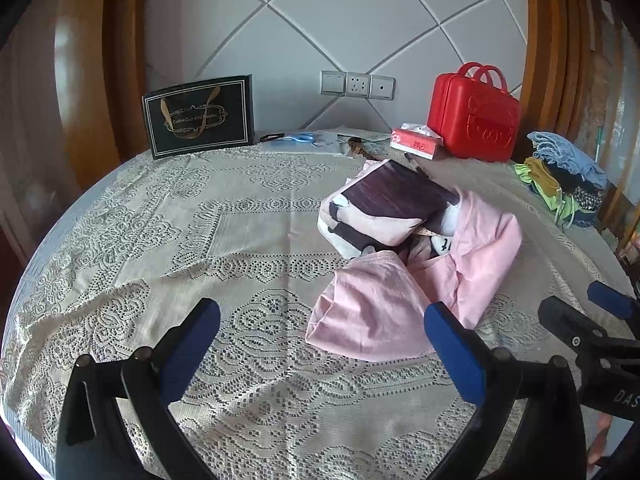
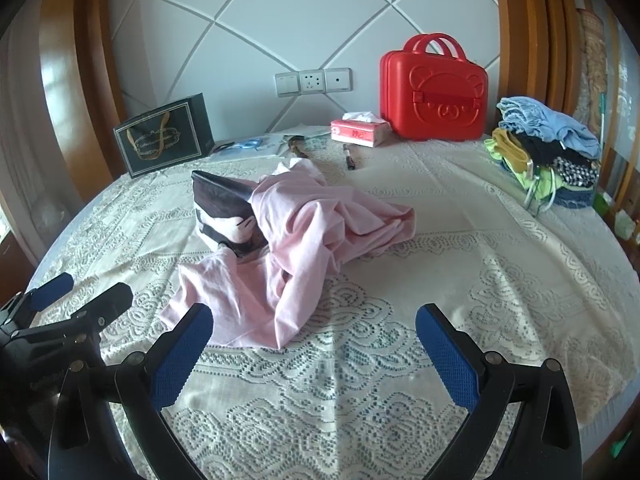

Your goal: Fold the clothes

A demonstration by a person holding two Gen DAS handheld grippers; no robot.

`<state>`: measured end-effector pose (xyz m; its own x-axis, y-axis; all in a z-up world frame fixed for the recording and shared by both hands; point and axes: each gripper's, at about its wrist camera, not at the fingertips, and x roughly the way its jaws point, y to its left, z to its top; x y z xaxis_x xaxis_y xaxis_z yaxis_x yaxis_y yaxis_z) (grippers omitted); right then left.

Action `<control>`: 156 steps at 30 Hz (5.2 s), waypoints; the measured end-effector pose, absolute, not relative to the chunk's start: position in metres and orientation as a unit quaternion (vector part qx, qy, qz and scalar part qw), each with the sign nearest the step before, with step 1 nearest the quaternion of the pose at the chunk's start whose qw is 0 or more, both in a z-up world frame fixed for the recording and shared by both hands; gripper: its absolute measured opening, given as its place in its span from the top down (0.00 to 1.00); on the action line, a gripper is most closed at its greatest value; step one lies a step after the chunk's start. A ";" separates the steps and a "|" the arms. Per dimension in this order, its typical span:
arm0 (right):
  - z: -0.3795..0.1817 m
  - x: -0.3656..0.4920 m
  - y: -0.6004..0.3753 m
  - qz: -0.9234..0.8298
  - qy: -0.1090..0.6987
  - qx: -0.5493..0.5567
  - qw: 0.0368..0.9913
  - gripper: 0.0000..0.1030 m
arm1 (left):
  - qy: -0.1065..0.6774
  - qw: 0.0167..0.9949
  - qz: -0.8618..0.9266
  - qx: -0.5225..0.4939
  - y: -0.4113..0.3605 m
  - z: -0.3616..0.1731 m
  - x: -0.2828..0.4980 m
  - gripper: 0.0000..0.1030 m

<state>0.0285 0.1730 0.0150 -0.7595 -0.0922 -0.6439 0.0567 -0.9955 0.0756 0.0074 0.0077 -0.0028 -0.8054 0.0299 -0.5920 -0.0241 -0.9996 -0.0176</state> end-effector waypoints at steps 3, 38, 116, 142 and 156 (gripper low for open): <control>0.007 0.024 0.175 -0.934 -0.027 0.353 0.041 0.00 | -0.037 0.029 0.947 -0.317 -0.016 -0.011 0.006 0.00; 0.012 0.029 0.175 -0.941 -0.017 0.338 0.027 0.00 | -0.009 -0.013 0.948 -0.319 -0.007 0.003 0.005 0.00; -0.043 -0.112 0.327 -0.897 -0.218 0.376 0.085 0.38 | 0.087 0.127 0.871 -0.466 0.105 -0.041 -0.117 0.22; -0.046 -0.154 0.193 -0.869 -0.142 0.449 0.153 0.33 | -0.097 -0.100 0.910 -0.390 -0.181 -0.039 -0.153 0.92; -0.096 -0.230 0.031 -0.844 -0.061 0.507 0.164 0.22 | -0.051 -0.106 0.896 -0.429 -0.170 -0.072 -0.161 0.87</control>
